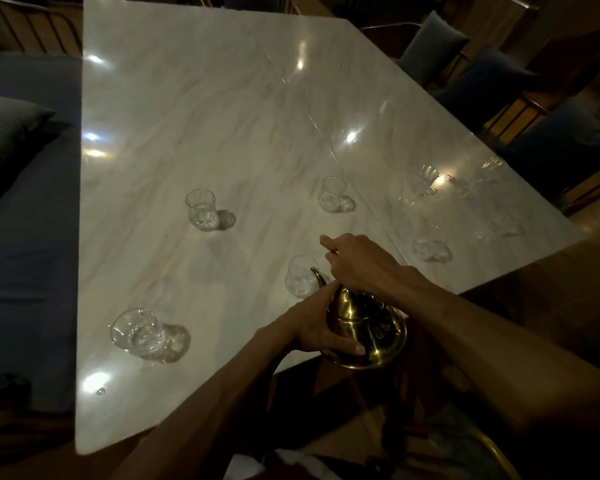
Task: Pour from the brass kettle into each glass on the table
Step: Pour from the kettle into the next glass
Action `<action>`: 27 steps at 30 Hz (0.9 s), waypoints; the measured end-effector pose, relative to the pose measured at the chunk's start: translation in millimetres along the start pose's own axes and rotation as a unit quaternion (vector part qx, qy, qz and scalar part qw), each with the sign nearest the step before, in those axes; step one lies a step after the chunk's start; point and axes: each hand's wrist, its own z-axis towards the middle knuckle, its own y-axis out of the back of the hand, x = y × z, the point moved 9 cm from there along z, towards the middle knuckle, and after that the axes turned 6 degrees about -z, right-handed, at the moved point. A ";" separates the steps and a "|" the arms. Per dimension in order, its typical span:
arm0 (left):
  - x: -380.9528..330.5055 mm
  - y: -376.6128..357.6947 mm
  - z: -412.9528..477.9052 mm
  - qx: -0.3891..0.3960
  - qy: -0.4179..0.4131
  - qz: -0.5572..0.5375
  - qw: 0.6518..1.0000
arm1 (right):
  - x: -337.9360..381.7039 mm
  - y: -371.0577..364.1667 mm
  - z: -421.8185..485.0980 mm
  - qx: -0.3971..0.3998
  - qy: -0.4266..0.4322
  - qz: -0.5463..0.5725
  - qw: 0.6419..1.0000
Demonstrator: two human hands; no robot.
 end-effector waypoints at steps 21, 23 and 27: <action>7.2 -1.3 -1.8 0.007 -0.026 0.113 0.993 | -23.5 -1.3 -30.6 -0.093 -0.044 0.083 0.991; 4.1 -1.3 2.4 0.009 -0.038 0.135 0.990 | -28.3 3.5 -34.5 -0.111 -0.046 0.094 0.988; -12.3 3.1 15.8 0.016 -0.041 0.161 0.986 | -40.3 20.3 -35.8 -0.147 -0.050 0.104 0.982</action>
